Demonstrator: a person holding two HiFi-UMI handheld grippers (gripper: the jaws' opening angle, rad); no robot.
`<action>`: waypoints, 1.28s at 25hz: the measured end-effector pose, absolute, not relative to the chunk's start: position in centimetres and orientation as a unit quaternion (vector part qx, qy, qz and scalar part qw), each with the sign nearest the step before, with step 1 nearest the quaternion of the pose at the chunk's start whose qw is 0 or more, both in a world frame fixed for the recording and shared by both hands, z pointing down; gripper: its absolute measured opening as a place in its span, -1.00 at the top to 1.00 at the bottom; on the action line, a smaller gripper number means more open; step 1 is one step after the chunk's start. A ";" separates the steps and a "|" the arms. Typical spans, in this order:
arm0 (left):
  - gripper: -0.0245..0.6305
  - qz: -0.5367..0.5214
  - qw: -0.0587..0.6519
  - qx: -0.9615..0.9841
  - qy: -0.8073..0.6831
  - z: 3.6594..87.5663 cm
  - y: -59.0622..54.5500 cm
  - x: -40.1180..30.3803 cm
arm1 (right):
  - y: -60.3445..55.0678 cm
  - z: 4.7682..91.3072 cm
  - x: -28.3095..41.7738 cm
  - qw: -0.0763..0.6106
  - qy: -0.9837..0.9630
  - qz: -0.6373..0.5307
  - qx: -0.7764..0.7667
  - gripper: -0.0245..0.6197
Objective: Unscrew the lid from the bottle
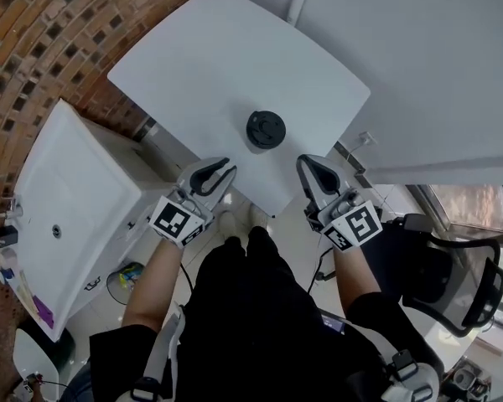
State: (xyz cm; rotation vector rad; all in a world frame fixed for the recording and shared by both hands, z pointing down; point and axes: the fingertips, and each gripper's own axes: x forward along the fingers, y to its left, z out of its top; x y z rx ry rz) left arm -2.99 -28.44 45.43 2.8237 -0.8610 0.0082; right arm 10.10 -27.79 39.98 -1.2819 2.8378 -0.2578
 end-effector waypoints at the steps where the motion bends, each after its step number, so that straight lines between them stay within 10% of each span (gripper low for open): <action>1: 0.66 0.012 0.099 0.951 -0.294 46.3 -28.9 -2.7 | -28.3 40.5 10.5 0.013 0.905 -0.094 -0.415 0.90; 12: -0.29 0.071 0.087 0.946 -0.304 54.6 -32.3 0.8 | -31.5 44.7 11.4 -0.011 0.914 -0.109 -0.390 0.90; 32: -0.29 0.105 0.068 0.961 -0.246 60.7 -35.6 5.9 | -32.2 46.9 13.1 -0.040 0.920 -0.094 -0.379 0.82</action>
